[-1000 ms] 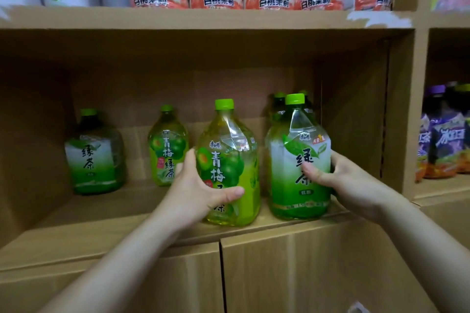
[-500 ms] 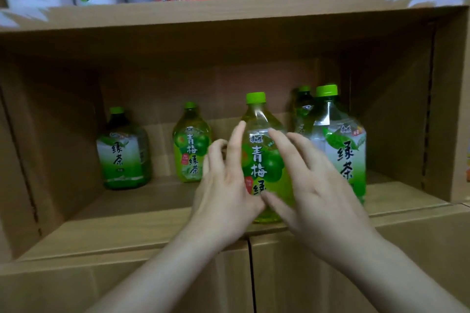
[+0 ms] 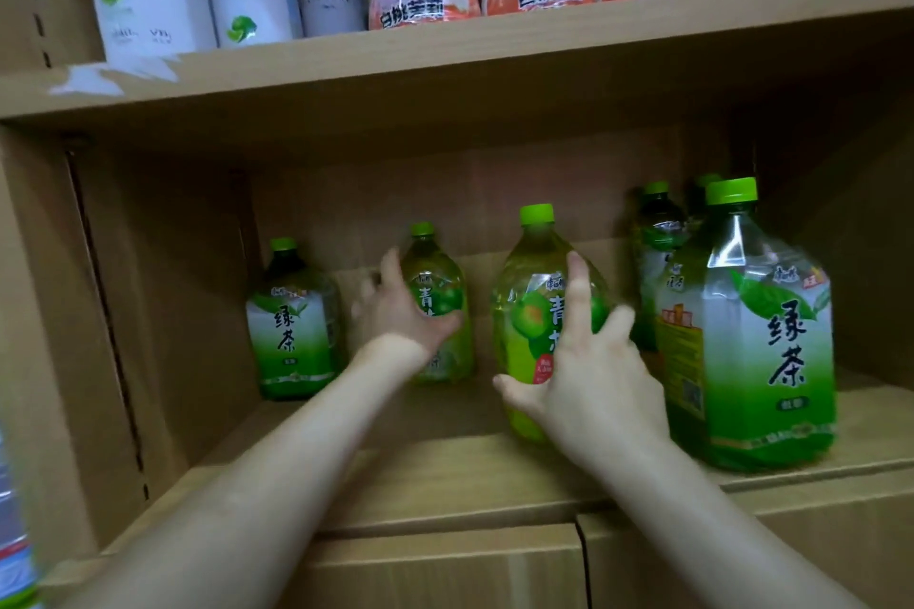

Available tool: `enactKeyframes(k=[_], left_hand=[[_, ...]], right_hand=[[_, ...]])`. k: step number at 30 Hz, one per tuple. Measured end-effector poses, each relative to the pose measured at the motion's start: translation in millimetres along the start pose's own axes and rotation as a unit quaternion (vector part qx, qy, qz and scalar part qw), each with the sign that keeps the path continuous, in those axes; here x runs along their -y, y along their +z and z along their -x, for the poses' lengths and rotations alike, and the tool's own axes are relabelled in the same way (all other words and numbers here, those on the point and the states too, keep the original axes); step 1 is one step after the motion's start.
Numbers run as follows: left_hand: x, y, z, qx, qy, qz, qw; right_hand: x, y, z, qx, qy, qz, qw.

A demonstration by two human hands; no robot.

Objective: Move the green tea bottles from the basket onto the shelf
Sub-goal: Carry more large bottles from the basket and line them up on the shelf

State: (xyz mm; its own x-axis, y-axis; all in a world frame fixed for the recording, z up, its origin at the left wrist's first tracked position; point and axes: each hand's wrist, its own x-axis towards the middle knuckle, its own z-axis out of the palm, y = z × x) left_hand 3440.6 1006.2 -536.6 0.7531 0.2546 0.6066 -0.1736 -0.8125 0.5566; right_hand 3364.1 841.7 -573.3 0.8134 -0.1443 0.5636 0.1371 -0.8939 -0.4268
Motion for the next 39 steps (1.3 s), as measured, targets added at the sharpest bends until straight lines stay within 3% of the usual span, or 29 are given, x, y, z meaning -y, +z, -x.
enactKeyframes(k=[4,7,14,20,25,30,34,39], left_hand=[[5.5,33.0,-11.9,0.043,-0.009,-0.042,0.998],[18.4,40.0,-14.4,0.004,0.031,-0.068,0.997],[39.3,42.1,-14.7,-0.008,0.074,-0.004,0.997],[40.7,42.9,-16.0,0.011,0.078,-0.003,0.997],[35.5,40.2,-11.4,0.007,0.086,-0.033,0.996],[35.1,38.7,-14.6,0.015,0.086,-0.054,0.995],[34.8,39.0,-14.4,0.016,0.086,-0.061,0.994],[30.9,34.7,-16.4,0.062,0.035,0.009,0.997]], right_hand=[[7.3,12.9,-34.3,0.038,0.032,-0.026,0.998],[11.7,27.3,-59.8,0.049,0.058,-0.065,0.995],[13.7,74.2,-92.4,0.002,0.049,-0.105,0.993],[6.1,98.5,-106.2,0.02,0.019,-0.233,0.972],[14.6,97.4,-103.5,-0.003,0.02,-0.141,0.99],[6.3,88.1,-108.4,0.049,0.005,-0.161,0.986],[9.8,81.1,-105.0,0.019,0.017,-0.119,0.993],[20.6,49.1,-83.3,0.086,0.033,-0.089,0.992]])
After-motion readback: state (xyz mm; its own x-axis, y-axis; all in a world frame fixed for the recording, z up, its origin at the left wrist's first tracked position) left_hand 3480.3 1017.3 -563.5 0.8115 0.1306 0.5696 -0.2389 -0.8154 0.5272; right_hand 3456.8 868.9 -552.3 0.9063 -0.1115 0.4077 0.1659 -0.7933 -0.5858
